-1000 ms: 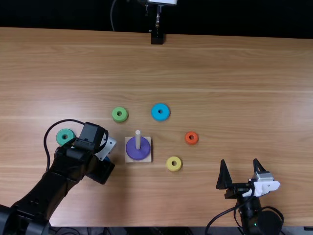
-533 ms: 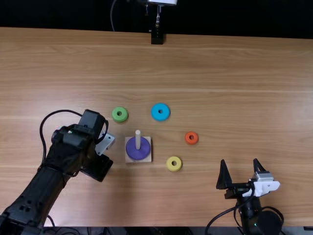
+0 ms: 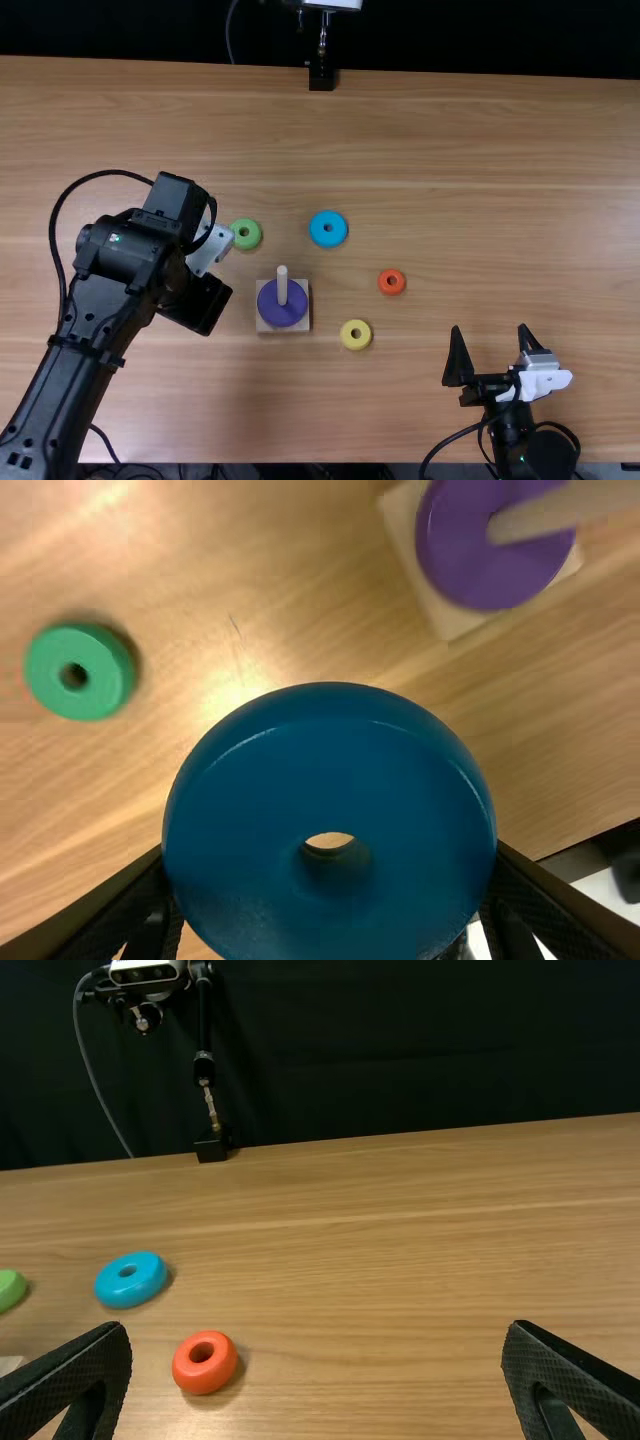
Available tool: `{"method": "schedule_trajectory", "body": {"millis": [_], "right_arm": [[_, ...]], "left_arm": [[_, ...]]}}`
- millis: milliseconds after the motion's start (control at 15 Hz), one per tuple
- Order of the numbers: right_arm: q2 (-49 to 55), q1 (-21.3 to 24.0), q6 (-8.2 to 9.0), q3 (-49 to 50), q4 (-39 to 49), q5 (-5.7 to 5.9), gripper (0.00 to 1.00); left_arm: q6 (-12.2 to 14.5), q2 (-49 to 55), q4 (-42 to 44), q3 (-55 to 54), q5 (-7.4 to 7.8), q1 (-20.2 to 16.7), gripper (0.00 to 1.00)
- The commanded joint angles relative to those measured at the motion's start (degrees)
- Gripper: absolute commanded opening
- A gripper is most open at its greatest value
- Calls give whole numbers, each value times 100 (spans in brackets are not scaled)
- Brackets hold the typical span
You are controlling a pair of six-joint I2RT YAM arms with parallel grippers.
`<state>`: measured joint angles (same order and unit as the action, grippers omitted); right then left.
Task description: Build the Hanoi tower: stack the rings onto the peg from bottom to top in this color order: purple, dark blue, light blue, dark green, light green, yellow, orange.
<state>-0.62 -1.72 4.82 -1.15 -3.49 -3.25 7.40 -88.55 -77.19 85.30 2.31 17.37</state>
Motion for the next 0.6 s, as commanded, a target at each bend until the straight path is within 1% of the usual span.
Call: {"method": "schedule_trajectory", "body": {"millis": [0,133,267,467,533], "right_arm": [[62,49,3,27,-16,-45,100],[62,49,3,27,-16,-45,100],[62,49,3,27,-16,-45,100],[62,49,3,27,-16,-45,100],[62,49,3,27,-16,-45,100]], "left_arm": [[-234,-66,-96,391,86,171,0],[-445,-110,-339,813,96,382,0],[-624,-364,-571,1297,96,584,0],[-793,-663,-698,1868,96,847,0],[-803,-786,-708,2000,96,944,0]]}}
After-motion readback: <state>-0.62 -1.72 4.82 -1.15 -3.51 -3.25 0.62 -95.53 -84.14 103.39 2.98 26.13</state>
